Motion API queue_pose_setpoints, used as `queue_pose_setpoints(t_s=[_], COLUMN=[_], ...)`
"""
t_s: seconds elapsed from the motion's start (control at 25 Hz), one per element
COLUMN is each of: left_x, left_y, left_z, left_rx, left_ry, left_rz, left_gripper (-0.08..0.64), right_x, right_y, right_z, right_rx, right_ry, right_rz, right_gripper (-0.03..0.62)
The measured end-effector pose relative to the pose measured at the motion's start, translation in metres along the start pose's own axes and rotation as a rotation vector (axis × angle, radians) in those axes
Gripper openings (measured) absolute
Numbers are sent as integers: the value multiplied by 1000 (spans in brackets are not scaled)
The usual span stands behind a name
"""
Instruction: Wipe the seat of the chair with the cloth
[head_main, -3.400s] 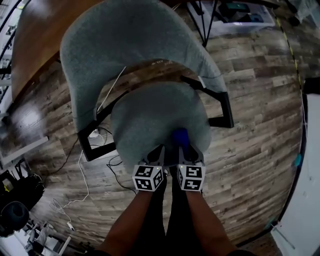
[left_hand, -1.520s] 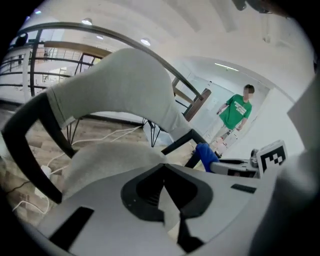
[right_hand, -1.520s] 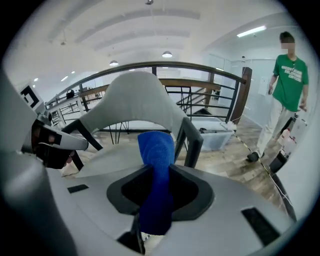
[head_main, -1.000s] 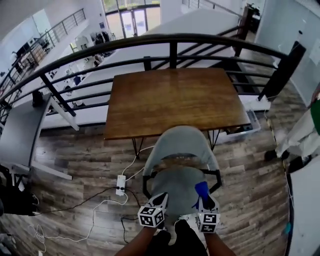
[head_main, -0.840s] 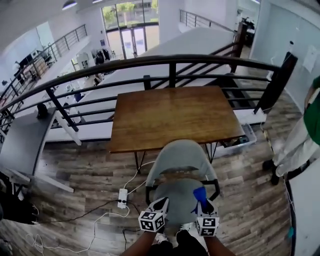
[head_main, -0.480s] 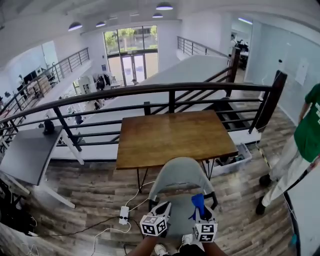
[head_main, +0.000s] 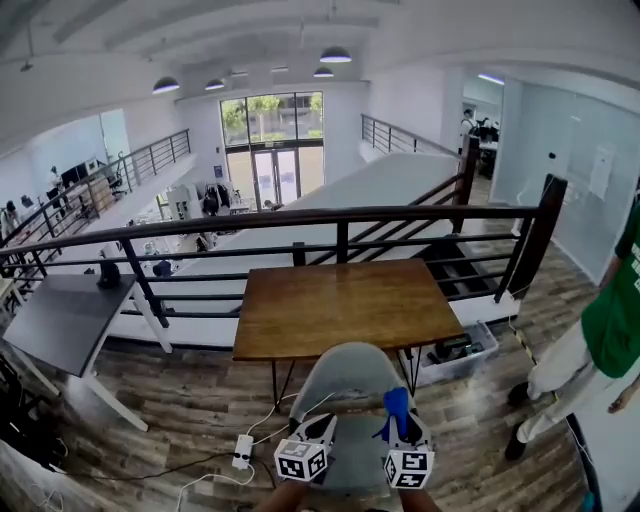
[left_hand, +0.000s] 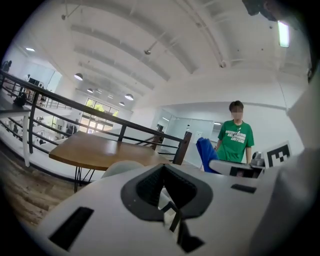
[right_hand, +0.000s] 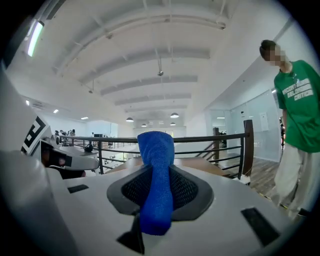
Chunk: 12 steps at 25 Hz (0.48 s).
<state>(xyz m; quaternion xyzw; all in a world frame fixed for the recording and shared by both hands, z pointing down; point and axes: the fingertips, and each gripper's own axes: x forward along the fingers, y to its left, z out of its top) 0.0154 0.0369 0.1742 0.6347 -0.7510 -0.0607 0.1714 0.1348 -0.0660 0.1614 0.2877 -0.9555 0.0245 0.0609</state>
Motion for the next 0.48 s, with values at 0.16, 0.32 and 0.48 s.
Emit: queue_pose_setpoints(t_s=[0.16, 0.32, 0.48], left_x=[15, 30, 37], left_y=[-21, -50, -83], left_z=[11, 20, 31], left_rx=[29, 29, 56], left_ry=[-30, -58, -61], left_rz=[22, 28, 12], left_gripper=[3, 3, 4], right_x=[-5, -11, -17], right_y=[-16, -35, -59], right_z=[13, 15, 14], right_rx=[-5, 5, 52], right_ry=[-32, -53, -70], right_rz=[51, 88, 90], right_gripper=[103, 103, 103])
